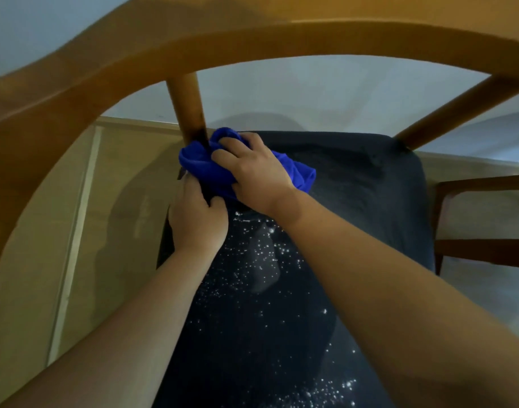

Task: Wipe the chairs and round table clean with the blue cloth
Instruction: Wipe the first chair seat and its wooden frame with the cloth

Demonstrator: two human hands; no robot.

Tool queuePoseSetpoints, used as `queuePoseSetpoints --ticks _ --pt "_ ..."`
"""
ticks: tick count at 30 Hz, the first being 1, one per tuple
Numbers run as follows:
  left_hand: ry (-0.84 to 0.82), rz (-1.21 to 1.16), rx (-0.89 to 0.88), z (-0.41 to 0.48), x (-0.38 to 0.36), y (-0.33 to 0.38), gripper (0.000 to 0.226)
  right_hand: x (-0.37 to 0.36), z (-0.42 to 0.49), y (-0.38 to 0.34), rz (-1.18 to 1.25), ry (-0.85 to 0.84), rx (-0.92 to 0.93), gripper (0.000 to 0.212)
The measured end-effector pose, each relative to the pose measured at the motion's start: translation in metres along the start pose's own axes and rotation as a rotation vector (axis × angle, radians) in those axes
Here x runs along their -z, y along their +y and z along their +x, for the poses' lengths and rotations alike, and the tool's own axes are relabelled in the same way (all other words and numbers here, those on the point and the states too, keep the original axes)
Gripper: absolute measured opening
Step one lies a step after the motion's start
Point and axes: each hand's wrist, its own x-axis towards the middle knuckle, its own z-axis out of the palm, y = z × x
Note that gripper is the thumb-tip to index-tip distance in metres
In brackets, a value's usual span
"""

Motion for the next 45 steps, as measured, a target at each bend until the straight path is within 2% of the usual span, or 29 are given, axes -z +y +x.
queuePoseSetpoints --ticks 2,5,9,14,17,21,24,26,31,34,36,40,43,45 --pt "-0.052 0.165 -0.083 0.0 -0.006 0.006 0.051 0.012 -0.008 0.014 -0.015 0.055 -0.062 0.041" --pt "-0.122 0.319 -0.068 0.002 -0.014 0.026 0.054 0.029 -0.028 0.054 -0.026 0.154 -0.199 0.049" --pt "-0.111 0.233 -0.024 0.005 -0.027 0.046 0.054 0.051 -0.062 0.097 -0.089 0.192 -0.403 0.039" --pt "-0.105 0.213 -0.103 -0.001 -0.037 0.054 0.052 0.071 -0.109 0.136 0.038 0.24 -0.588 0.048" --pt "-0.108 0.192 -0.098 -0.006 -0.038 0.053 0.051 0.072 -0.137 0.135 0.118 0.183 -0.648 0.054" --pt "-0.105 0.188 -0.09 -0.015 -0.034 0.047 0.05 0.059 -0.154 0.117 0.249 0.302 -0.795 0.057" --pt "-0.114 0.172 -0.083 -0.019 -0.028 0.043 0.049 0.048 -0.146 0.097 0.23 0.315 -0.99 0.054" --pt "-0.121 0.144 -0.068 -0.022 -0.025 0.038 0.049 0.045 -0.135 0.084 0.255 0.335 -1.03 0.049" --pt "-0.121 0.093 -0.057 -0.033 -0.01 0.015 0.051 0.025 -0.107 0.039 0.236 0.264 -0.903 0.048" --pt "-0.059 0.011 0.053 -0.034 0.0 -0.001 0.059 0.007 -0.076 -0.003 0.202 0.149 -0.775 0.054" --pt "-0.035 -0.066 0.08 -0.035 0.007 -0.008 0.062 -0.003 -0.054 -0.029 0.195 0.082 -0.649 0.055" --pt "0.068 -0.045 0.088 -0.038 0.029 -0.027 0.059 -0.019 -0.018 -0.071 0.186 -0.066 -0.407 0.053" --pt "0.161 -0.111 0.189 -0.041 0.046 -0.04 0.064 -0.029 -0.005 -0.093 0.113 -0.235 -0.177 0.048" --pt "0.155 -0.085 0.278 -0.045 0.053 -0.05 0.062 -0.032 -0.004 -0.1 0.083 -0.319 -0.04 0.042"
